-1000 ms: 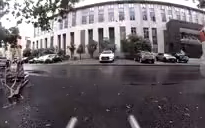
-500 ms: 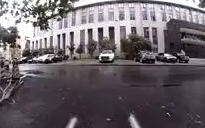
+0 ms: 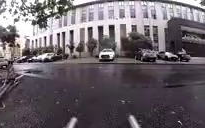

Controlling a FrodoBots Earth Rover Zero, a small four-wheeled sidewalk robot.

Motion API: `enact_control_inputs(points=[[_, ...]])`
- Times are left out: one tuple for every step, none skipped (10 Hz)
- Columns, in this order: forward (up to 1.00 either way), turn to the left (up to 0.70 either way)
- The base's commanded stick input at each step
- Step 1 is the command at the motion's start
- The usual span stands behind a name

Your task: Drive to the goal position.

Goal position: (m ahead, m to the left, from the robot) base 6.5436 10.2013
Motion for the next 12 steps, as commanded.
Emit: enact_control_inputs(points=[[0.45, 0.27], [0.45, 0.27], [0.45, 0.27], [0.45, 0.27], [0.45, 0.0], [0.45, 0.0], [0.45, 0.0], [0.45, 0.0], [0.45, 0.0], [0.45, 0.0], [0.45, 0.0], [0.45, 0.0]])
